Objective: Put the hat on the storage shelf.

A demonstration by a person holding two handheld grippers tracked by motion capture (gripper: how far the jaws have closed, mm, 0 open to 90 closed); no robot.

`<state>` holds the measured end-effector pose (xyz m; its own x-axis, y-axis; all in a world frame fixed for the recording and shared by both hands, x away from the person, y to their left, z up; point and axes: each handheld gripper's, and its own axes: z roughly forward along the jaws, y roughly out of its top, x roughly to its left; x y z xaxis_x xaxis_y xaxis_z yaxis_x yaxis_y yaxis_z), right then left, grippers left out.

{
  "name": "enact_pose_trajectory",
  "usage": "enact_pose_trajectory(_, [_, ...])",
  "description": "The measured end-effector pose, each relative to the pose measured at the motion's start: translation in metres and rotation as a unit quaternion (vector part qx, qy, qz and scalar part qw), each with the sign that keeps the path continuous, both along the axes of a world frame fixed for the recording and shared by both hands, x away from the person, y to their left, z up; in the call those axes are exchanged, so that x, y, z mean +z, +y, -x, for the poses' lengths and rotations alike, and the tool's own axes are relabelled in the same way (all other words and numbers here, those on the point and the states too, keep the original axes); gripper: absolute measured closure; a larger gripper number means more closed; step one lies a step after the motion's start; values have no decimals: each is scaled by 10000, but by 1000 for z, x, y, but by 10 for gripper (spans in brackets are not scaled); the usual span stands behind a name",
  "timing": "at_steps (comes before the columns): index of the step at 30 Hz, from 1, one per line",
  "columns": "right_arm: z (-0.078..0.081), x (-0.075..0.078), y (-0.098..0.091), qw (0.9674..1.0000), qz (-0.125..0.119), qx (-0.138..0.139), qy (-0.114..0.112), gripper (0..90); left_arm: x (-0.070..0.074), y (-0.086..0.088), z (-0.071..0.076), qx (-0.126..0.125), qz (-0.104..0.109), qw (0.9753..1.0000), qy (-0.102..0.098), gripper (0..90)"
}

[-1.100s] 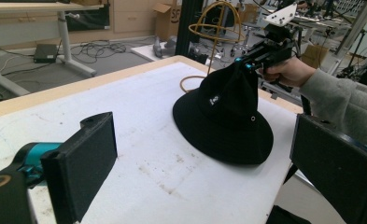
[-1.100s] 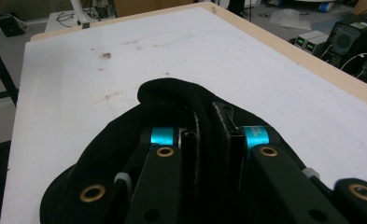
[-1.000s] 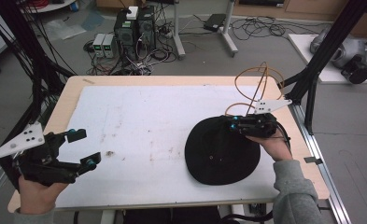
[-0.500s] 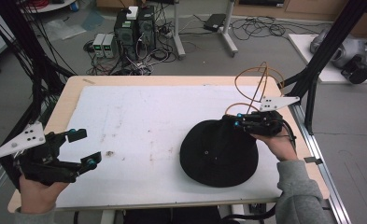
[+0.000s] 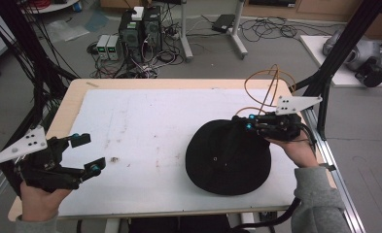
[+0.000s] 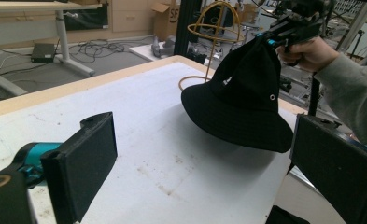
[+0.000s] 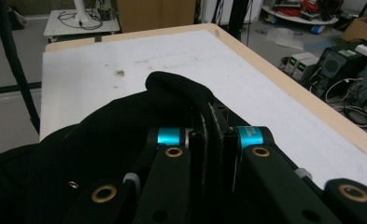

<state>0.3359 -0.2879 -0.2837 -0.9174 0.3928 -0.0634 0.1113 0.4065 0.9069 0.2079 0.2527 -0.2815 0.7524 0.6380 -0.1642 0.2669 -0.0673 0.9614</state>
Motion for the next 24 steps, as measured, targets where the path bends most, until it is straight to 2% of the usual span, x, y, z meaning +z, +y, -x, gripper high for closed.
enact_pose_trajectory(5, [7, 13, 5, 9999, 66, 32, -155, 874, 0, 0, 0, -15, 0, 10000, 7, 77])
enact_pose_trajectory(12, [19, 46, 9, 9990, 34, 138, -414, 874, 1, 1, 1, -12, 28, 10000, -20, 77])
enact_pose_trajectory(13, [19, 46, 9, 9990, 34, 138, -414, 874, 1, 2, 1, -13, 34, 10000, -31, 77])
enact_pose_trajectory(14, [21, 55, 9, 9988, 25, 154, -474, 873, 2, 2, 2, -14, 46, 10000, -36, 77])
enact_pose_trajectory(18, [25, 71, 9, 9983, -16, 213, -538, 873, 3, 4, 2, -18, 49, 10000, -62, 77])
enact_pose_trajectory(19, [25, 71, 9, 9983, -16, 213, -538, 873, 2, 4, 2, -14, 56, 10000, -62, 77])
enact_pose_trajectory(20, [26, 78, 9, 9981, -5, 233, -575, 873, 2, 4, 2, -7, 68, 10000, -57, 77])
enact_pose_trajectory(24, [29, 90, 10, 9977, 71, 242, -636, 873, 3, 4, 2, -9, 74, 10000, -52, 77])
